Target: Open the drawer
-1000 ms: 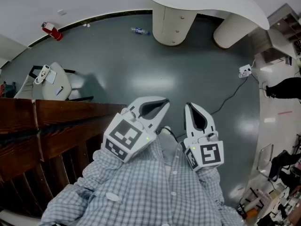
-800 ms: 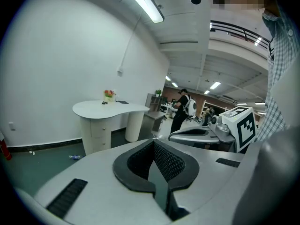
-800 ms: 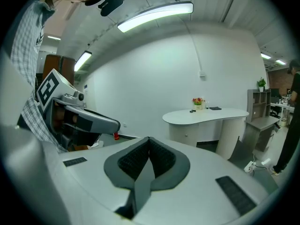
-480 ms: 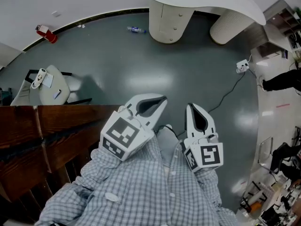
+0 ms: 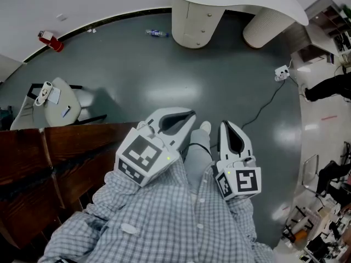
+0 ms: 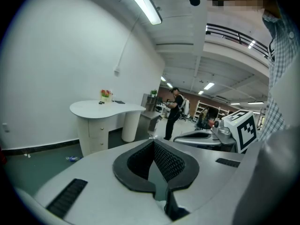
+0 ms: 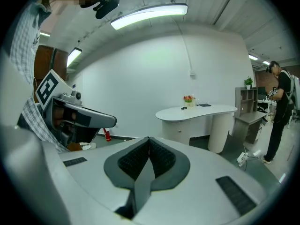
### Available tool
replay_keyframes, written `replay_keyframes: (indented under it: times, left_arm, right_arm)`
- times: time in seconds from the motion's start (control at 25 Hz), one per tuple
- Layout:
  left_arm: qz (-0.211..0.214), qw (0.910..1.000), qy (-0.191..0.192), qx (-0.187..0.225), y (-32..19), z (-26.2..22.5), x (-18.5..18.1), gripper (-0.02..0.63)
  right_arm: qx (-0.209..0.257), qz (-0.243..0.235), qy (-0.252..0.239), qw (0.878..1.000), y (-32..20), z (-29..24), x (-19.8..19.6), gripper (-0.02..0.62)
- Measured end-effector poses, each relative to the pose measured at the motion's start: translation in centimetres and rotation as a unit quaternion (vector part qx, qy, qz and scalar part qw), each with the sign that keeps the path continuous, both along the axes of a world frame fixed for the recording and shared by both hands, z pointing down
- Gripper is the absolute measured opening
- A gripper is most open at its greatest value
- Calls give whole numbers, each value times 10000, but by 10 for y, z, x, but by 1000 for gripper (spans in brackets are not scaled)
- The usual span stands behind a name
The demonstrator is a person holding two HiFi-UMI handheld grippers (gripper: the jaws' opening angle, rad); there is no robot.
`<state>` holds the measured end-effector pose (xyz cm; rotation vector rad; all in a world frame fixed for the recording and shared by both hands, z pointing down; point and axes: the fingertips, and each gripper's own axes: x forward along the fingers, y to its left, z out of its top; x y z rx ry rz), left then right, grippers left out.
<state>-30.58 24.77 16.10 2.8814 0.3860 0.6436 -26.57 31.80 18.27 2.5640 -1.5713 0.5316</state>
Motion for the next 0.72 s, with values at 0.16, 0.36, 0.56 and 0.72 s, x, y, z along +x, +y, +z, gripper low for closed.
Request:
replay_keyframes:
  times: [0.16,0.36,0.56,0.72]
  left_arm:
    - [-109,9999,-37,-6,-5,5,11,5]
    - [-318,9994,-102,-26,-14,8,34,5]
    - [-480,9987,-178,-43,-16,13,68,5]
    - [-680,9974,-212,-58,-14,15,102,5]
  right_arm:
    - [-48,-53,-6,10000,-3,6,15,9]
    - [-46,-277,-65,9996,-14,10,40,9]
    - [-114,-524,-50,9985,-21,15,74,9]
    - [-147,-752,-4,9971,-23,17,110,9]
